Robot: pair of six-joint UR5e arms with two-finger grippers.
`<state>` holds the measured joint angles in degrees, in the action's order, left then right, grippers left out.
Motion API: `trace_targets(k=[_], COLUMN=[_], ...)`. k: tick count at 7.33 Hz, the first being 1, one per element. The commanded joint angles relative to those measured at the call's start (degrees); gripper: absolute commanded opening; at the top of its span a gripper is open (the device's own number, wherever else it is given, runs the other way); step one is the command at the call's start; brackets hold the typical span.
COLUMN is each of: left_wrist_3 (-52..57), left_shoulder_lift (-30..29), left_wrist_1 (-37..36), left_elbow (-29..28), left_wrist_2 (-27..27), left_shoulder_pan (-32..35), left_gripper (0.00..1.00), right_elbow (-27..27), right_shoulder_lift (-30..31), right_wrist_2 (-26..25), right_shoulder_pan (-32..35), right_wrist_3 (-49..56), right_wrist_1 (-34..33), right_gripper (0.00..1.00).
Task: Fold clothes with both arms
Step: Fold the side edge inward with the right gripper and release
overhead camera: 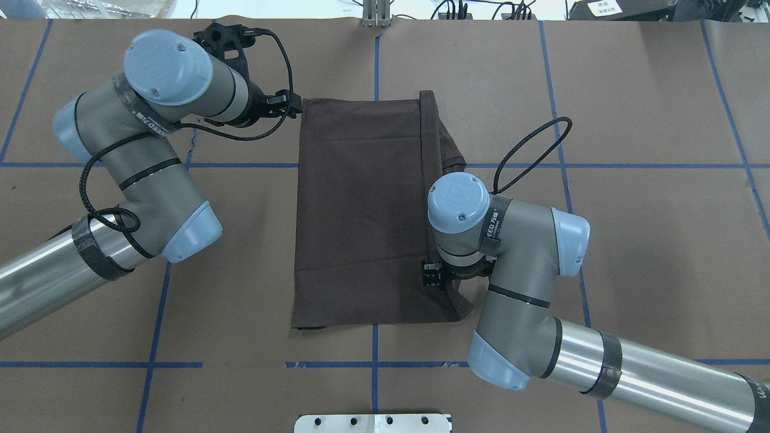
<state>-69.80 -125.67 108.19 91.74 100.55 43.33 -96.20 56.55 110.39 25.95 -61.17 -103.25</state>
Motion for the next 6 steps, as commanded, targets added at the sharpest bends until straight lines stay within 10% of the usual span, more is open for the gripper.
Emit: trace_targets(k=[1, 6], left_wrist_3=[-0.3, -0.4], left_shoulder_lift=[-0.2, -0.3], left_wrist_1=[0.0, -0.2], left_elbow=[0.0, 0.5], left_wrist_2=[0.0, 0.1], left_shoulder_pan=[0.0, 0.0], left_gripper=[1.0, 1.0], right_elbow=[-1.7, -8.1], right_shoulder_lift=[2.5, 6.5], right_wrist_2=[-0.2, -0.3], right_shoulder_pan=[1.2, 6.3], right_wrist_3=[1.8, 4.2], right_wrist_1=[-1.7, -1.1], right_gripper=[1.0, 1.0])
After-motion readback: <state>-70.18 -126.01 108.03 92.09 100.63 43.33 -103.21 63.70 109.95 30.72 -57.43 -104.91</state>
